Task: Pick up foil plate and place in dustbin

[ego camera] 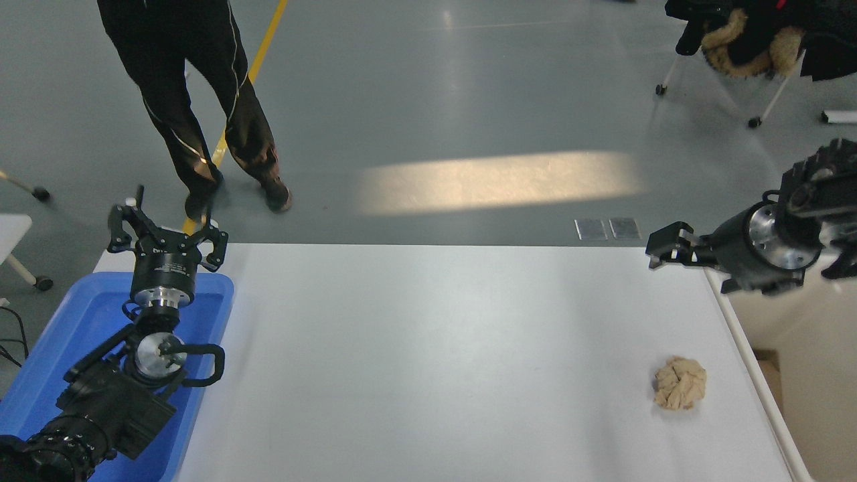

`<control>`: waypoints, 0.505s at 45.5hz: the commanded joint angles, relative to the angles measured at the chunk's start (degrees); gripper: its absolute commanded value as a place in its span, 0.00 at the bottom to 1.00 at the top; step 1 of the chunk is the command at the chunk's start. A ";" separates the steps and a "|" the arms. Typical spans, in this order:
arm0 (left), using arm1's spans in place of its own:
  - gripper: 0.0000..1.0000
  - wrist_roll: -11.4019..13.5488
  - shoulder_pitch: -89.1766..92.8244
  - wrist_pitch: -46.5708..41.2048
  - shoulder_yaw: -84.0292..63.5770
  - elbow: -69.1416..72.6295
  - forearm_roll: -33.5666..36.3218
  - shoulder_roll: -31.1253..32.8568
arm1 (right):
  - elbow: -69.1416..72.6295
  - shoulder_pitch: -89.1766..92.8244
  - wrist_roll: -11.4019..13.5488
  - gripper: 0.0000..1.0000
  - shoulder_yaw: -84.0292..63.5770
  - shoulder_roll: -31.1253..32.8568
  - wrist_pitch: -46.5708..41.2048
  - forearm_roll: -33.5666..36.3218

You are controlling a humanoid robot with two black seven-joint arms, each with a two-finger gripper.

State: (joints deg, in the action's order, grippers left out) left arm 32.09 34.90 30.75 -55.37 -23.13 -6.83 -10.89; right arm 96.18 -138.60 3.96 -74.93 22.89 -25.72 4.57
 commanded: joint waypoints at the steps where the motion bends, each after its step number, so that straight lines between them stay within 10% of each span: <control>1: 0.99 -0.01 0.00 -0.07 0.00 0.02 -0.03 0.00 | 3.82 -20.38 -2.03 1.00 2.85 -1.36 -19.28 0.09; 23: 0.99 -0.01 0.00 0.01 0.00 0.02 -0.03 0.00 | 3.82 -23.83 -1.77 1.00 2.95 -1.36 -19.28 6.24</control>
State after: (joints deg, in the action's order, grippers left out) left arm 32.09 34.89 30.70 -55.37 -23.12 -6.86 -10.90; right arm 99.66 -160.98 2.12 -70.76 21.60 -43.29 8.44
